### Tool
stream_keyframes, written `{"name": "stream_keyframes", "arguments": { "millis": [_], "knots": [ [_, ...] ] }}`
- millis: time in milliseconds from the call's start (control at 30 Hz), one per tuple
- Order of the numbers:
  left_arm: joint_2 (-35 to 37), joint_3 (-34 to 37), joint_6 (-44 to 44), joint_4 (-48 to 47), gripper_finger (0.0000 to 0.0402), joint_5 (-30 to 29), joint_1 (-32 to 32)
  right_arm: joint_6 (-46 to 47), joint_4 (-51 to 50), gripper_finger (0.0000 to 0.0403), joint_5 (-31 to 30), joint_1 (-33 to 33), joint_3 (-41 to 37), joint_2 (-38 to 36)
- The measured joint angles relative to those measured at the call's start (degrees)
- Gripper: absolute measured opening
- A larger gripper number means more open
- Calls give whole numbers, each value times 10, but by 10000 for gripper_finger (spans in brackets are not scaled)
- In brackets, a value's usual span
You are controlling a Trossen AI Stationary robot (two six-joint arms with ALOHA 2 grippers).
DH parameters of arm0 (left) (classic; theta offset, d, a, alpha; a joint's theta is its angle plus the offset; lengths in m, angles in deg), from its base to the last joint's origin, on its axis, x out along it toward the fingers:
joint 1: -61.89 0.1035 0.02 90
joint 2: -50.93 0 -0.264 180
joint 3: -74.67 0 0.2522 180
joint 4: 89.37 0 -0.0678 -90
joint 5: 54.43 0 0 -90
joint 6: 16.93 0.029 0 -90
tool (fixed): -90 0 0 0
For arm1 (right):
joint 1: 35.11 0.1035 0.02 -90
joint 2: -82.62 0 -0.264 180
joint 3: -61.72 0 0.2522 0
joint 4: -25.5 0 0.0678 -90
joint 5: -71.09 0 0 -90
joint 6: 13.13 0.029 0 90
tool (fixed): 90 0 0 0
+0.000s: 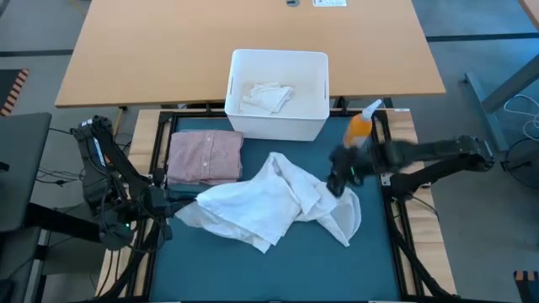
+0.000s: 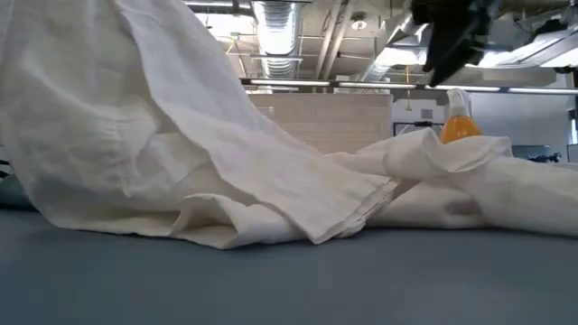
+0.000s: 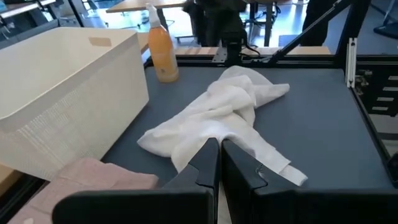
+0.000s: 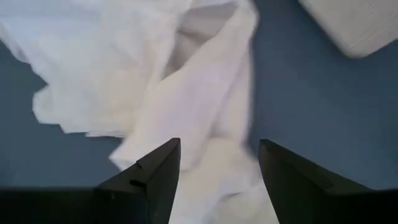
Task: Fold Laundry from Bin
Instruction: Fold the white shirt
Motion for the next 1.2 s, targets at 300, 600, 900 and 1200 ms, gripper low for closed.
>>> {"name": "stream_keyframes", "arguments": {
  "millis": [300,600,900,1200],
  "knots": [
    [0,0,11,0,0,7,0,210,237,240,-32,111,-194,-20],
    [0,0,11,0,0,20,0,-12,237,239,-44,165,-196,-14],
    [-4,0,0,1,0,30,0,-154,232,239,-89,168,-196,56],
    [-5,0,0,2,0,31,1,-168,241,229,-151,144,-196,108]
  ]
}}
